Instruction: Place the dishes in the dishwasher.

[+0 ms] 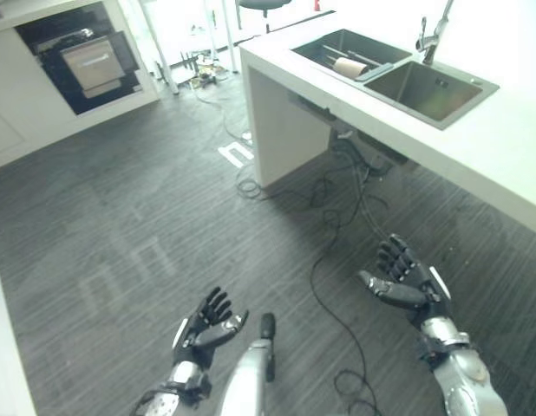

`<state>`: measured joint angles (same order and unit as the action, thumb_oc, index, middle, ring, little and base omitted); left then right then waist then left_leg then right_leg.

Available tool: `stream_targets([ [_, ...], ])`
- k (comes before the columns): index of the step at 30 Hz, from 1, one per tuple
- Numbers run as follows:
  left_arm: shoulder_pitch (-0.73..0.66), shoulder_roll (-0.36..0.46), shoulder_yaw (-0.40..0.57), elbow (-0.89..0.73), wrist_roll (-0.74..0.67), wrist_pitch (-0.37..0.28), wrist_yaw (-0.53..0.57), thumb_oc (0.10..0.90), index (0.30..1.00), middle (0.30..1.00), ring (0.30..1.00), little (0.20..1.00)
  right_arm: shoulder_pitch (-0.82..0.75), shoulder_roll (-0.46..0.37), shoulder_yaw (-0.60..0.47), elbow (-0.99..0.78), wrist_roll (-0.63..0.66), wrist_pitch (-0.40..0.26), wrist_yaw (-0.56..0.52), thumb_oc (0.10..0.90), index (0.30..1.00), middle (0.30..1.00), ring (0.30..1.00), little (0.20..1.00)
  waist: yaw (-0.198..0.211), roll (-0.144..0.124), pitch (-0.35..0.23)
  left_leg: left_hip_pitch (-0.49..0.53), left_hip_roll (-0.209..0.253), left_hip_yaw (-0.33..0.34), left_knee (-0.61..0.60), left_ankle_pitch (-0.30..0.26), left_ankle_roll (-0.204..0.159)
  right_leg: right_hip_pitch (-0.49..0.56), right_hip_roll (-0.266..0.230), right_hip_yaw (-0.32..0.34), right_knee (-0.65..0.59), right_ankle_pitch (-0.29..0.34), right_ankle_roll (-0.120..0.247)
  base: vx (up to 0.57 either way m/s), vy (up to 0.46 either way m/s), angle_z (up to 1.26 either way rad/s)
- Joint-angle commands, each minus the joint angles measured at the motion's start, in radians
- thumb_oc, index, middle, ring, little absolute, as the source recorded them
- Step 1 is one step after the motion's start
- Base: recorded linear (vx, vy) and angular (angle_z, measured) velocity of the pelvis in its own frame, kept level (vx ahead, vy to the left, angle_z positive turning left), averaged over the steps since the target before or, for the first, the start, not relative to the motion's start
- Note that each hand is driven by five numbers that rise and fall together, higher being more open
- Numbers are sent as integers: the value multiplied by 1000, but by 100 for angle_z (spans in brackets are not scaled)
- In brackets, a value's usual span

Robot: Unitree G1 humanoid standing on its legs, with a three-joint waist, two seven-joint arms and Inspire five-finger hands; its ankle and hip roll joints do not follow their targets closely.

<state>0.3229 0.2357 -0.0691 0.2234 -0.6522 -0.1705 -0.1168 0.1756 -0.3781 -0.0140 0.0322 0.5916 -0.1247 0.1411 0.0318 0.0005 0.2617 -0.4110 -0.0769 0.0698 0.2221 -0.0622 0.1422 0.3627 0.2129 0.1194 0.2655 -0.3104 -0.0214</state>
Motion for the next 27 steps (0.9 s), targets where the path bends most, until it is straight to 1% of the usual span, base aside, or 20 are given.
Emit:
stream_targets([
  [1,-148,75,23,-143,38,-103,-25,800,900,900,900,900,-59,-26,-45,-176,7,-101,3,800,900,900,900,900,-1,0,-70,101,169,-33,78,32,-219,-233,-200,-68,35,37,110,403,185,-85],
  [3,-158,89,26,-157,37,-94,-28,800,900,900,900,900,-50,-26,-54,-194,15,-97,2,800,900,900,900,900,-1,-4,-79,114,162,-32,78,26,-208,-215,-219,-78,35,34,124,297,150,-117],
  [4,-174,100,29,-172,31,-77,-34,800,900,900,900,900,-43,-22,-61,-213,18,-95,1,800,900,900,900,900,-2,-10,-96,130,149,-30,78,13,-193,-205,-240,-95,35,40,136,370,197,-87],
  [5,-186,106,27,-184,29,-67,-48,800,900,900,900,900,-44,-14,-64,-223,9,-102,7,800,900,900,900,900,-4,-18,-108,140,129,-40,78,1,-178,-194,-258,-105,35,76,149,395,213,-32],
  [7,-202,113,20,-202,60,-81,-43,800,900,900,900,900,-48,-7,-72,-243,2,-105,16,800,900,900,900,900,-4,-31,-123,153,92,-60,78,-10,-156,-180,-281,-124,35,155,171,317,178,19],
  [8,-211,114,25,-213,62,-93,-53,800,900,900,900,900,-54,-3,-79,-250,5,-101,23,800,900,900,900,900,-2,-35,-132,160,75,-72,78,-17,-142,-157,-292,-147,35,234,190,305,203,52],
  [9,-212,115,33,-229,78,-116,-56,800,900,900,900,900,-58,6,-85,-257,10,-104,30,800,900,900,900,900,-2,-29,-135,178,63,-85,78,-27,-130,-154,-303,-173,87,339,208,280,231,49],
  [10,-212,115,43,-246,84,-124,-61,800,900,900,900,900,-58,15,-88,-267,9,-106,37,800,900,900,900,900,-4,-18,-130,197,60,-92,78,-37,-123,-206,-308,-184,213,391,214,225,240,46],
  [11,-211,112,56,-269,91,-127,-62,800,900,900,900,900,-57,23,-91,-281,4,-109,47,800,900,900,900,900,-7,-4,-123,219,59,-99,78,-48,-116,-273,-308,-197,331,419,211,201,251,17],
  [12,-214,110,65,-292,102,-146,-45,800,900,900,900,900,-72,33,-81,-281,-8,-120,62,800,900,900,900,900,-22,12,-106,264,65,-97,78,-64,-115,-394,-304,-221,397,440,193,226,202,10],
  [13,-221,115,72,-308,94,-153,-28,800,900,900,900,900,-87,23,-73,-278,-5,-132,64,800,900,900,900,900,-22,7,-98,276,60,-85,78,-67,-117,-442,-300,-244,364,393,176,271,99,7],
  [14,-230,127,84,-325,84,-166,-15,800,900,900,900,900,-99,2,-78,-284,17,-137,65,800,900,900,900,900,-22,-1,-91,283,54,-82,78,-69,-117,-442,-285,-276,265,360,168,316,-60,9],
  [15,-237,138,97,-338,76,-181,-13,800,900,900,900,900,-105,-12,-88,-293,41,-142,69,800,900,900,900,900,-25,-19,-82,298,44,-79,78,-80,-121,-439,-280,-316,122,368,172,352,-138,26],
  [16,-240,148,119,-355,59,-186,-19,800,900,900,900,900,-102,-27,-107,-304,62,-147,80,800,900,900,900,900,-29,-31,-69,318,41,-81,78,-93,-127,-449,-286,-349,35,376,174,319,-166,15],
  [17,-239,152,131,-368,50,-193,-20,800,900,900,900,900,-99,-39,-117,-312,77,-152,86,800,900,900,900,900,-33,-47,-57,339,30,-77,78,-109,-131,-485,-308,-365,35,364,179,350,-191,52],
  [18,-236,155,145,-391,50,-222,-12,800,900,900,900,900,-97,-52,-128,-325,101,-168,98,800,900,900,900,900,-41,-72,-46,373,15,-67,78,-137,-134,-560,-347,-388,35,372,193,346,-200,86],
  [19,-233,153,151,-408,50,-234,-4,800,900,900,900,900,-97,-54,-131,-336,102,-172,100,800,900,900,900,900,-45,-77,-42,393,10,-71,78,-150,-136,-600,-363,-395,35,383,199,351,-186,79],
  [22,-238,148,152,-437,60,-260,24,800,900,900,900,900,-102,-55,-126,-355,89,-179,85,800,900,900,900,900,-54,-79,-39,427,4,-86,78,-174,-134,-649,-379,-398,35,395,202,293,-142,24],
  [23,-266,140,144,-471,75,-302,68,800,900,900,900,900,-118,-65,-122,-365,72,-192,56,800,900,900,900,900,-66,-86,-67,458,-14,-98,78,-220,-123,-639,-369,-369,35,370,193,462,-222,56],
  [27,-279,130,169,-506,23,-312,65,800,900,900,900,900,-143,-63,-130,-383,40,-184,20,800,900,900,900,900,-72,-81,-105,501,-6,-80,78,-262,-120,-610,-362,-367,35,344,174,306,-161,-6],
])
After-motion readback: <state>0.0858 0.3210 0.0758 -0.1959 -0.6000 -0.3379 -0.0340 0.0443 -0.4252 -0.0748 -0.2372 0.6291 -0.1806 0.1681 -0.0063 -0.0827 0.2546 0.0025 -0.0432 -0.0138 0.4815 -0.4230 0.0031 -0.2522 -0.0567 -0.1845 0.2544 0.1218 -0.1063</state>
